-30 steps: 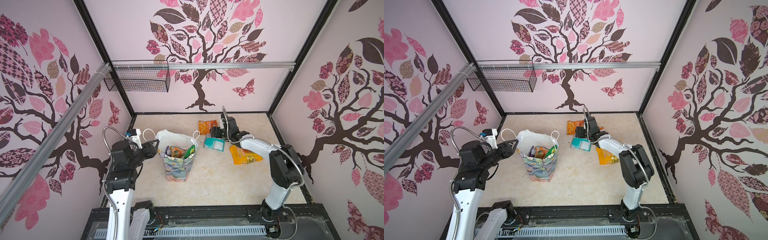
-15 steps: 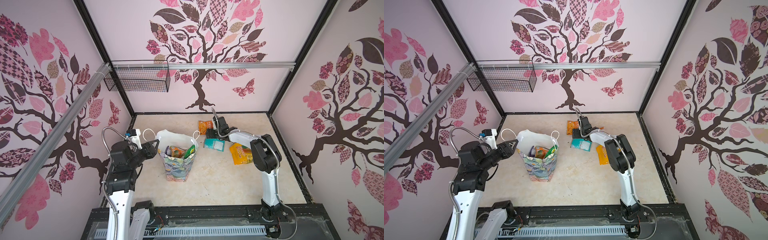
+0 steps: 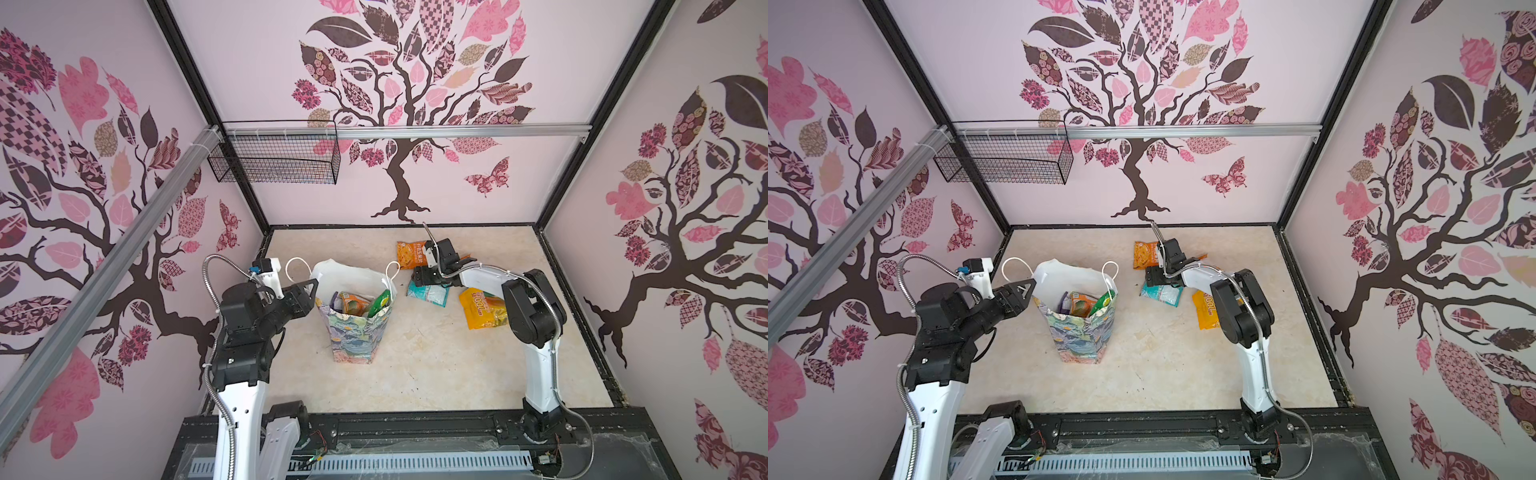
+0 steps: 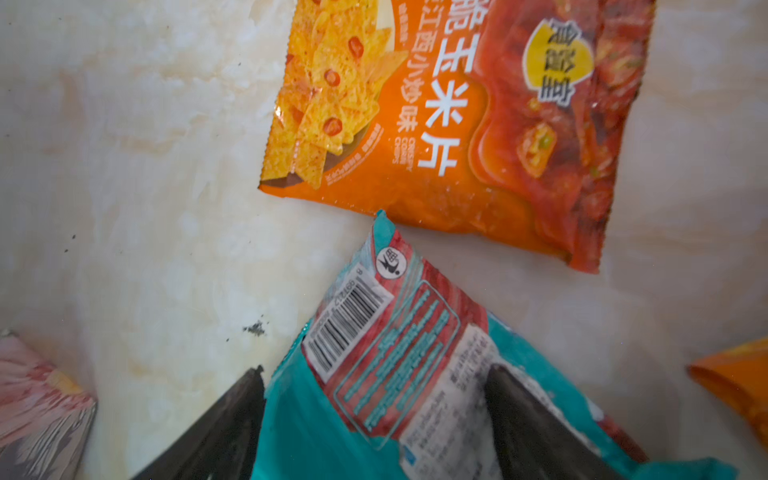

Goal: Place the snacks into the paper bag
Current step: 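Shift the open right gripper down onto the teal Blossom packet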

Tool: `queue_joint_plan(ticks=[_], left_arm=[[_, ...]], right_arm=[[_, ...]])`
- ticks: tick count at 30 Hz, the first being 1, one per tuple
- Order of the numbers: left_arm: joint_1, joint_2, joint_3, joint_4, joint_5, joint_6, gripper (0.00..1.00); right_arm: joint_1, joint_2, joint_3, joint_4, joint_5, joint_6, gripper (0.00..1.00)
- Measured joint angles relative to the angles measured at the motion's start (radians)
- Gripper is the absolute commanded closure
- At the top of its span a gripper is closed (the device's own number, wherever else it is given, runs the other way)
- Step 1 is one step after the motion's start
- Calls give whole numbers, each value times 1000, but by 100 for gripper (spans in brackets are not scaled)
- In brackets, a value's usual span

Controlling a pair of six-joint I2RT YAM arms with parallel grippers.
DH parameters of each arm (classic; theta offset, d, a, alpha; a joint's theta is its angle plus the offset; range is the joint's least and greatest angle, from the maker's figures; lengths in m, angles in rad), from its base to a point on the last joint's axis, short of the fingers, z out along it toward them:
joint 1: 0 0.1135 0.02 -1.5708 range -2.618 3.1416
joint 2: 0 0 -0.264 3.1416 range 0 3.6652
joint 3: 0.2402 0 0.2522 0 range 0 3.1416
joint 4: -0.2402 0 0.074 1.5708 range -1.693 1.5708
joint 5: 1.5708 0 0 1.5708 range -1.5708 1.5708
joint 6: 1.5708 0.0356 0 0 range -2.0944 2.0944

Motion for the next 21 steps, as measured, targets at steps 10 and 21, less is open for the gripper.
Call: queue_joint_plan(ticks=[10, 21], left_arm=[[0, -6, 0, 0, 0, 0, 52], [0, -6, 0, 0, -1, 0, 52]], right_arm=[[6, -242, -250, -50, -153, 31, 22], [15, -846, -698, 125, -62, 258, 25]])
